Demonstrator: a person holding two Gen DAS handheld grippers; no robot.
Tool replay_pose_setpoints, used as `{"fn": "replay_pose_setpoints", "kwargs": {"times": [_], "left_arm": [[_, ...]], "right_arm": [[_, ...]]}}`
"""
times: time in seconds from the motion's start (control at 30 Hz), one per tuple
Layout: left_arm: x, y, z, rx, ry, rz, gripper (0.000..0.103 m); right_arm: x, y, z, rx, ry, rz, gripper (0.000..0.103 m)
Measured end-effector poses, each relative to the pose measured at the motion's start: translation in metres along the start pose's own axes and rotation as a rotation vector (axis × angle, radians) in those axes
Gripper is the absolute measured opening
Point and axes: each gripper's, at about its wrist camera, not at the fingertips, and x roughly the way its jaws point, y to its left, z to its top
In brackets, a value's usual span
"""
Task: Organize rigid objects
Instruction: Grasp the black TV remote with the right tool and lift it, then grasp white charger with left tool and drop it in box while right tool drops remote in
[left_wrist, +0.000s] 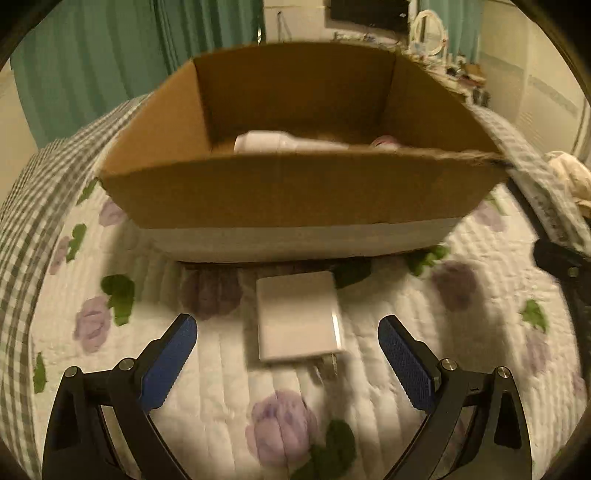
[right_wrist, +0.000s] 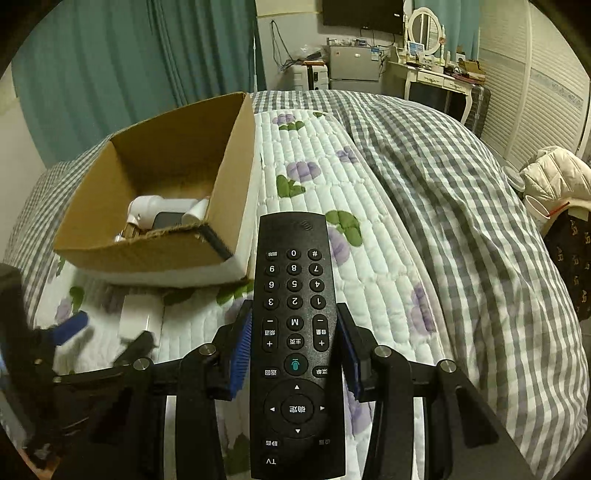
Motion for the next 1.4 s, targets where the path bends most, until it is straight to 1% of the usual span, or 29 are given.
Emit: {"fn": "replay_pose_setpoints", "kwargs": {"times": [0.03, 0.1, 0.17, 0.27, 0.3, 0.33, 0.43, 0.53, 0.7, 0.83, 0.9, 1.03, 1.17, 1.23, 1.3, 1.4], "left_arm": [[0.007, 0.0, 0.001, -0.009, 0.017, 0.005, 0.1], [0.016, 0.002, 0.001, -0.036, 0.029, -0.027, 0.099], [0.023, 0.002, 0.0, -0.051, 0.042, -0.029, 0.094], [0.022, 0.002, -0.001, -0.04, 0.029, -0.032, 0.067], [0.02, 0.001, -0.001, -0.034, 0.025, -0.041, 0.051], [0.018, 0.002, -0.001, -0.033, 0.028, -0.054, 0.051], [0.01, 0.006, -0.004, -0.041, 0.03, -0.055, 0.051], [-0.006, 0.011, -0.009, -0.05, 0.025, -0.064, 0.051], [-0.05, 0.019, -0.016, -0.056, -0.017, -0.083, 0.051], [-0.09, 0.02, -0.006, -0.041, -0.073, -0.081, 0.051], [-0.108, 0.021, 0.007, -0.032, -0.105, -0.087, 0.051], [-0.143, 0.031, 0.035, -0.041, -0.179, -0.108, 0.051], [-0.165, 0.038, 0.065, -0.016, -0.256, -0.086, 0.051], [-0.17, 0.043, 0.08, -0.022, -0.277, -0.085, 0.051], [-0.169, 0.051, 0.094, -0.043, -0.291, -0.101, 0.051], [-0.158, 0.059, 0.112, -0.046, -0.296, -0.098, 0.051]], "right_arm": [[0.003, 0.001, 0.001, -0.003, -0.001, 0.003, 0.041], [0.008, 0.001, 0.0, -0.006, 0.0, 0.004, 0.041], [0.015, -0.001, 0.0, 0.004, 0.004, 0.003, 0.041], [0.022, -0.006, -0.002, 0.031, 0.015, 0.01, 0.041], [0.023, -0.007, -0.003, 0.037, 0.017, 0.012, 0.041], [0.024, -0.007, -0.004, 0.036, 0.021, 0.013, 0.041], [0.022, -0.005, -0.006, 0.019, 0.02, 0.004, 0.041], [0.013, -0.005, -0.007, 0.015, 0.006, 0.005, 0.041], [-0.024, 0.001, -0.004, 0.004, -0.045, 0.021, 0.041], [-0.06, 0.014, 0.001, -0.021, -0.085, 0.032, 0.041], [-0.08, 0.022, 0.008, -0.039, -0.107, 0.048, 0.041], [-0.109, 0.037, 0.027, -0.081, -0.158, 0.044, 0.041], [-0.132, 0.054, 0.06, -0.103, -0.224, 0.074, 0.041], [-0.138, 0.065, 0.075, -0.137, -0.247, 0.071, 0.041], [-0.14, 0.075, 0.093, -0.168, -0.27, 0.067, 0.041], [-0.134, 0.087, 0.115, -0.182, -0.287, 0.097, 0.041]]}}
